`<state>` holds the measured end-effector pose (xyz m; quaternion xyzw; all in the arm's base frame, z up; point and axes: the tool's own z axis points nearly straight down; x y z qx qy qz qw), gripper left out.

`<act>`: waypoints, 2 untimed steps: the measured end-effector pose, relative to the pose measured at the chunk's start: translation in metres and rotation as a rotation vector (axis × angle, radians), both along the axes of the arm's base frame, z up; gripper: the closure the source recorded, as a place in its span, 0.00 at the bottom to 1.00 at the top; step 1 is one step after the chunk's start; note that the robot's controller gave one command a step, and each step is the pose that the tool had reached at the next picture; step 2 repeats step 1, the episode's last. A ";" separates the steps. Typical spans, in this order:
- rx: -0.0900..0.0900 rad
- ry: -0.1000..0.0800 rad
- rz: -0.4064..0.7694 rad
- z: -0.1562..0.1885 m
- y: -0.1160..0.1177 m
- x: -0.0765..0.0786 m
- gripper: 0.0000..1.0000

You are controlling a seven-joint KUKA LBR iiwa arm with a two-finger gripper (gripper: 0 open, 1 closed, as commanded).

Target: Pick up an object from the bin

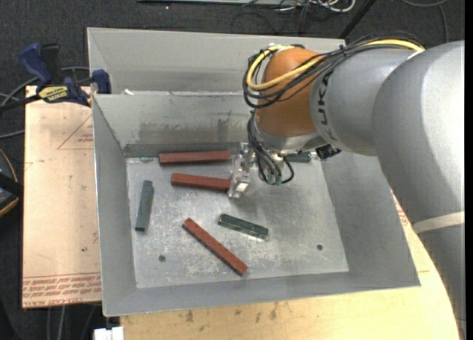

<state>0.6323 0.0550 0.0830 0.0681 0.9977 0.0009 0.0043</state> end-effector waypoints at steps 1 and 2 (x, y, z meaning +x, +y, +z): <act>-0.001 0.008 0.056 0.189 -0.026 0.009 1.00; -0.001 0.008 0.056 0.189 -0.026 0.009 1.00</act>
Offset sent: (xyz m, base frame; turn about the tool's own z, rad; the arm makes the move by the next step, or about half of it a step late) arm 0.0000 0.0000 0.0000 0.0000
